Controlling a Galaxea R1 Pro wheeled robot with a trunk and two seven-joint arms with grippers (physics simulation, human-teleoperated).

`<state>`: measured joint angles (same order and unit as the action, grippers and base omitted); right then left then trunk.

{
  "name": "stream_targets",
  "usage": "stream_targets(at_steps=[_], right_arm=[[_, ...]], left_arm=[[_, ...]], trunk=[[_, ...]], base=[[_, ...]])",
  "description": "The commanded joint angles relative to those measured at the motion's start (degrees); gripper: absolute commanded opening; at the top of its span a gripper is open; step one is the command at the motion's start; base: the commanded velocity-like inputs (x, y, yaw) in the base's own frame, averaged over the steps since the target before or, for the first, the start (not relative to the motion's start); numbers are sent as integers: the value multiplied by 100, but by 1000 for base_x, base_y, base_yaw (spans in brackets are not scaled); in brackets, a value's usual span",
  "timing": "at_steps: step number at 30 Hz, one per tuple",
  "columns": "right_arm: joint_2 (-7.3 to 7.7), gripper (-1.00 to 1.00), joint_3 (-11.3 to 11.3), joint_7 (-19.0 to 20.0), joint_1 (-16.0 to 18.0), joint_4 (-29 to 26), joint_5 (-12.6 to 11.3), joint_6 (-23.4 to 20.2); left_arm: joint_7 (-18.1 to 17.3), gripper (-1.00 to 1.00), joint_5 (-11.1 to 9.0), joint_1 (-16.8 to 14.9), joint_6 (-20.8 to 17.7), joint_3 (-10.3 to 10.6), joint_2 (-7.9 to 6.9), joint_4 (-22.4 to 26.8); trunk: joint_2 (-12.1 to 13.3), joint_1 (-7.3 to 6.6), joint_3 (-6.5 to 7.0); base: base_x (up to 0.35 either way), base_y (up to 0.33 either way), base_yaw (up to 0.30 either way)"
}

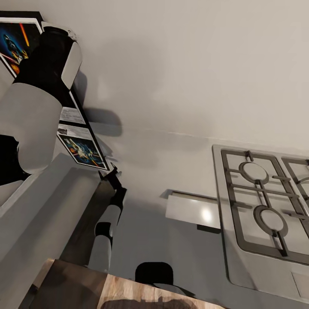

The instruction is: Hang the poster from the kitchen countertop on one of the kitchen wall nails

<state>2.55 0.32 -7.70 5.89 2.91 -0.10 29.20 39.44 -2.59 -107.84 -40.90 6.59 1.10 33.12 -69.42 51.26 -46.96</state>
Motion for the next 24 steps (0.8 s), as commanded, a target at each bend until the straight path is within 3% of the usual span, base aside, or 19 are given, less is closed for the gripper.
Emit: stream_targets(at_steps=[1,24], right_arm=[[0,100,5,-12,8,21,1,35],[0,100,4,-12,8,21,1,42]], left_arm=[[33,100,-28,-5,-32,30,-4,1],[34,100,-27,-6,-32,21,-13,1]], trunk=[[-2,0,-4],[-2,0,-4]], base=[[0,0,0],[37,0,0]])
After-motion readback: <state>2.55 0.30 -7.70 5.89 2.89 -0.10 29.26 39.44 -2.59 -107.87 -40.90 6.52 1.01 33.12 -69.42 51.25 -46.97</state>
